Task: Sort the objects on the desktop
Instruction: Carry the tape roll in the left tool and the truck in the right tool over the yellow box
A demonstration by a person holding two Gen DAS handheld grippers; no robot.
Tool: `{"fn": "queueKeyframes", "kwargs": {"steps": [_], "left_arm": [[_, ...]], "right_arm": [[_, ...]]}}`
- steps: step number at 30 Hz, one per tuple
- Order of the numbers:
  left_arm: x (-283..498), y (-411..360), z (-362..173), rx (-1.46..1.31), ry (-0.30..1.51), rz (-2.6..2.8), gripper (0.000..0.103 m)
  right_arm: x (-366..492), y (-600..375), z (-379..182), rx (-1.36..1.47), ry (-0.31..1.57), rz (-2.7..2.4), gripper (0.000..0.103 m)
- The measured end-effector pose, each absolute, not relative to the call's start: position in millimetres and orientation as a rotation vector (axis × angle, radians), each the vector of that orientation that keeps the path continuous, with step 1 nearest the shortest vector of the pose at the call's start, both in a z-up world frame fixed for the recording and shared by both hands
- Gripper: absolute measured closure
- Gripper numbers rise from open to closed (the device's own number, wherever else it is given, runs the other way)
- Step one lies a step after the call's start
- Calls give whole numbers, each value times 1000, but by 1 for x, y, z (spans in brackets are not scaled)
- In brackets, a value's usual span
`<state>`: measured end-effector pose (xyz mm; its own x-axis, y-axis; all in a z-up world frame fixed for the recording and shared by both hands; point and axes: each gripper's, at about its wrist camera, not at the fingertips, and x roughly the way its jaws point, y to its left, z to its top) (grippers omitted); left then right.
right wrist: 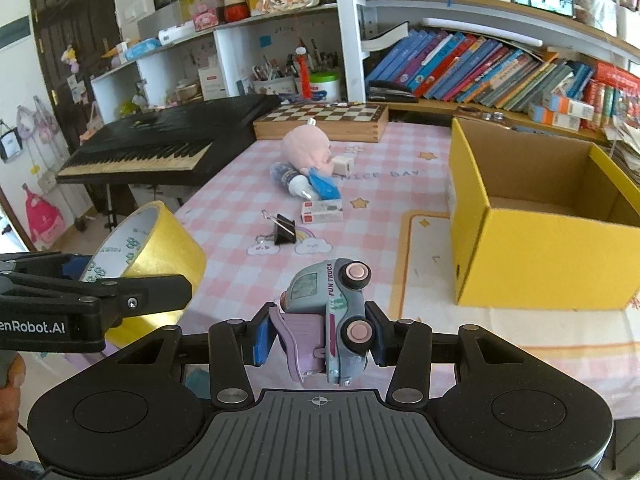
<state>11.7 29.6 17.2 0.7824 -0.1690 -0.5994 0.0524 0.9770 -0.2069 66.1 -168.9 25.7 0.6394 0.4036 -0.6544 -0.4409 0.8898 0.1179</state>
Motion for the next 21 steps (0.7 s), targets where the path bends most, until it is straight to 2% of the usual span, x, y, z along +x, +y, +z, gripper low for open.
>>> {"fn": "queueKeyframes", "kwargs": {"steps": [21], "left_arm": [[9,-38,10,-106,703,-393,23]], "right_arm": [[21,-238,17,54,788,226,57]]}}
